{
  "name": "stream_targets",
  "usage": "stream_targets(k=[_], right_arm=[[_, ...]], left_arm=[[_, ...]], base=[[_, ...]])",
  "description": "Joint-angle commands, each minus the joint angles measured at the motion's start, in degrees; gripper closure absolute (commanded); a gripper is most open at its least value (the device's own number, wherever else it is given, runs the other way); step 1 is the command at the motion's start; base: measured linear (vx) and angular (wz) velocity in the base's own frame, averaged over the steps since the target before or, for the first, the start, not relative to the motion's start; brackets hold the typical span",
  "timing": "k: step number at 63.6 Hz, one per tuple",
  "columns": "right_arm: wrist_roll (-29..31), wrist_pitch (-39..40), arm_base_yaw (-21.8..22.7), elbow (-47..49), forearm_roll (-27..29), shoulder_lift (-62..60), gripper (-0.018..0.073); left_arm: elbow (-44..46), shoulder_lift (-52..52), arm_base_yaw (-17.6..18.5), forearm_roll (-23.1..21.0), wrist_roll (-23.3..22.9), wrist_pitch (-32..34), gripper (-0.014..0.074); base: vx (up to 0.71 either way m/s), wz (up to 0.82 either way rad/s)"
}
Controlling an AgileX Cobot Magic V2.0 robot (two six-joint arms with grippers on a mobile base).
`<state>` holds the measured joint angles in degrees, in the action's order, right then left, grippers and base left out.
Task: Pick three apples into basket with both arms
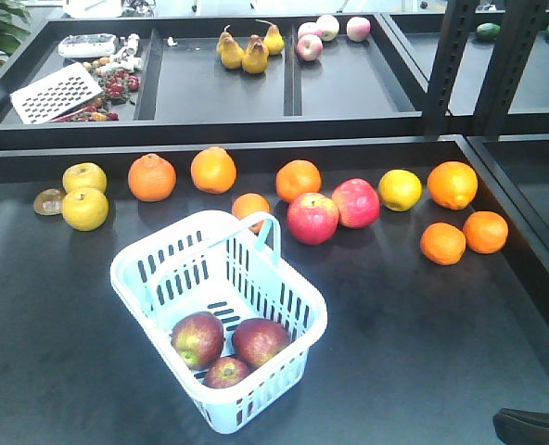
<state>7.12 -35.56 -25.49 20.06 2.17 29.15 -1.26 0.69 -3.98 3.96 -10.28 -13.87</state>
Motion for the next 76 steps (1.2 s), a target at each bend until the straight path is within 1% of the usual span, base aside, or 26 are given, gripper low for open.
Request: stream_targets(k=[1,12,18,76], right_arm=[[0.2,3.4,0.4,1.6,-0.4,0.3,0.0564],[0.2,3.4,0.4,1.6,-0.4,0.3,0.0564],[0.2,3.4,0.4,1.6,-0.4,0.3,0.0564],[0.2,3.4,0.4,1.6,-0.4,0.3,0.0564]], left_arm=[[-0.6,0.9,-0.8,0.3,-0.1,5.1,0.0603],[-0.6,0.9,-0.7,0.4,-0.1,10.0,0.0603],[-0.6,0.9,-0.7,0.3,-0.1,11.1,0.0603],[-0.5,0.9,-0.7,0.3,-0.1,11.1,0.0603]], base=[[0.0,0.0],[0.0,0.0],[0.0,0.0],[0.0,0.0]])
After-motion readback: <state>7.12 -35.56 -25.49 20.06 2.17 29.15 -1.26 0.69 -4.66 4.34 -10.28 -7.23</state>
